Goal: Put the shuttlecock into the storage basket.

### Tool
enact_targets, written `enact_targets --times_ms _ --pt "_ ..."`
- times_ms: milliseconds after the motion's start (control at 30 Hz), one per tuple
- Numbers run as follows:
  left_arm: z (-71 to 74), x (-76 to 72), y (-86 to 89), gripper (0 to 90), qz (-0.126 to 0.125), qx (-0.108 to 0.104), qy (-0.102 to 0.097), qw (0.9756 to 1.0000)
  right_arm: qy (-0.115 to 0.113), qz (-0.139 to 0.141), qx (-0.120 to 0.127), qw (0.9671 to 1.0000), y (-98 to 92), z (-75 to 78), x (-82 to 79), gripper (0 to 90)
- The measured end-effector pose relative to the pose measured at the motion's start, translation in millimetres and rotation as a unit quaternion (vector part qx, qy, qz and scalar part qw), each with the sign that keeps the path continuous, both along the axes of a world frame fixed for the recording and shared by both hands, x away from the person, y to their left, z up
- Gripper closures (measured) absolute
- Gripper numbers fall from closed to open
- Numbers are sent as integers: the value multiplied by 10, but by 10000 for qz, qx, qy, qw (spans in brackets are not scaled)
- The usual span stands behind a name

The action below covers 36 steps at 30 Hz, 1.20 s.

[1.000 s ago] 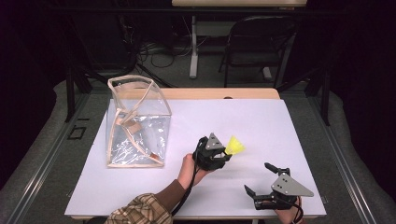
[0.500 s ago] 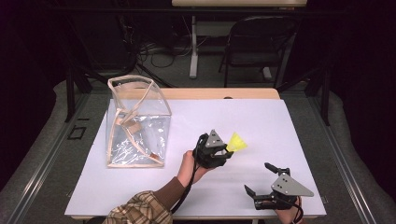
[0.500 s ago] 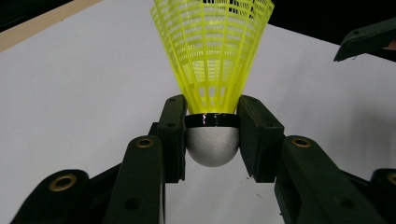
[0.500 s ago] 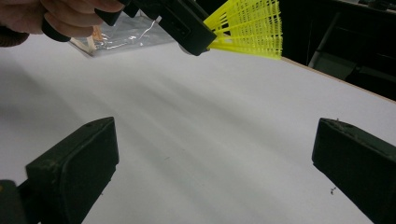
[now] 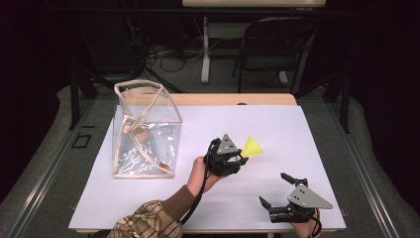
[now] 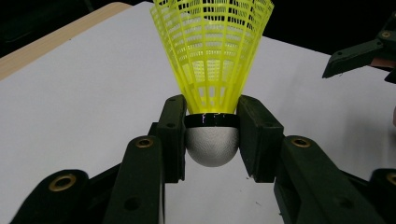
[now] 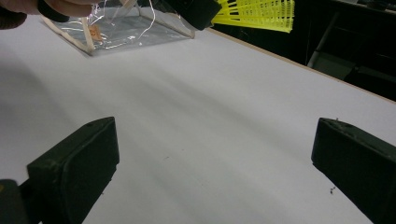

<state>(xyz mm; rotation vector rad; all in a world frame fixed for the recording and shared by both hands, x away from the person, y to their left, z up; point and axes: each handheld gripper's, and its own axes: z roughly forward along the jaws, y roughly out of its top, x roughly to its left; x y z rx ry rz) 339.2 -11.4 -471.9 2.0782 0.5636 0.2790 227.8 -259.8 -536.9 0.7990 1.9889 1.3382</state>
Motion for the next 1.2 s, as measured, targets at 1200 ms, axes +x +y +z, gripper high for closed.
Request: enact_targets --times_ms 1200 --pt "225 54 141 648 107 -77 -353 9993 86 57 65 9999 -11 -12 21 0"
